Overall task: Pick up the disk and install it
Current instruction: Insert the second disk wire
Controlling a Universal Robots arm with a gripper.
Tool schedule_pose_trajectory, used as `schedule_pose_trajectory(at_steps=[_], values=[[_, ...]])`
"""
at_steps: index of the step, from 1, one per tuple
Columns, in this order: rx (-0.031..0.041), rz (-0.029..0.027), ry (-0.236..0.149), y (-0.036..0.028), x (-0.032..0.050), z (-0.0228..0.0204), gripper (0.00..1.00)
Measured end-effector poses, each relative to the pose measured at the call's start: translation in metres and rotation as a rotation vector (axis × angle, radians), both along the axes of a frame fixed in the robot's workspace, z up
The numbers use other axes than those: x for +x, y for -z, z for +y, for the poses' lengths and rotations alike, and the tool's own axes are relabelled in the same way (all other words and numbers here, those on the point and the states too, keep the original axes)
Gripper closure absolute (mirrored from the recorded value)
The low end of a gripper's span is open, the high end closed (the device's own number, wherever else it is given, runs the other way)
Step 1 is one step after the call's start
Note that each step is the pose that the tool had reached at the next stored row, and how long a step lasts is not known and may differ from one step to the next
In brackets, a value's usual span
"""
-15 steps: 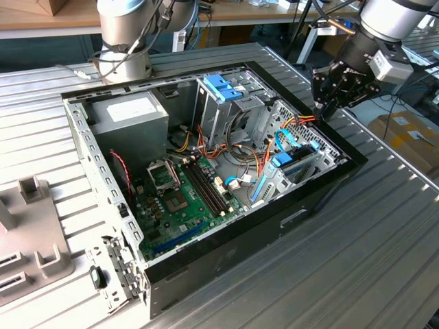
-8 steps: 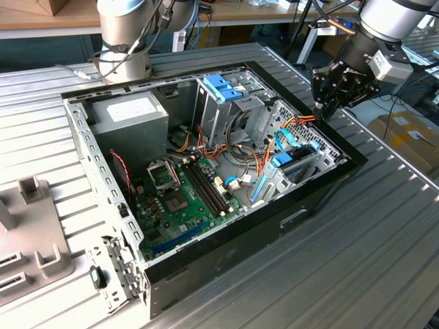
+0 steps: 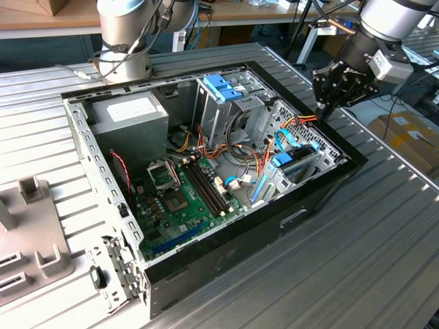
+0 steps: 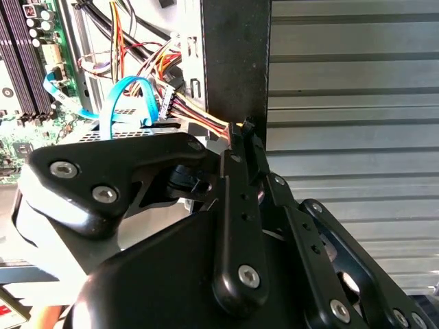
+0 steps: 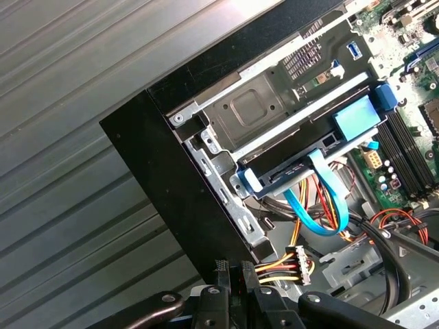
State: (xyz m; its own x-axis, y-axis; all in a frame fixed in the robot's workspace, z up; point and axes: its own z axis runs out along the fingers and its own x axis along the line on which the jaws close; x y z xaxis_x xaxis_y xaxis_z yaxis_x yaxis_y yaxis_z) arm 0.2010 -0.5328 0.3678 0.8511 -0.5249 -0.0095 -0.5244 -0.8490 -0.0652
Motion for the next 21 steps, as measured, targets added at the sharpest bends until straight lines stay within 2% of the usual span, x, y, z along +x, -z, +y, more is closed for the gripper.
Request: schedule_pose_trajectory(at_steps=[1, 2, 21], values=[[0.0001, 0.0000, 0.000, 0.0000, 0.0000, 0.0000, 0.79], [-0.0001, 0.0000, 0.000, -0.0004, 0.0000, 0.0000, 0.84], [-0.0001, 0.0000, 0.000, -0.0063, -0.0001, 0.0000, 0.84]])
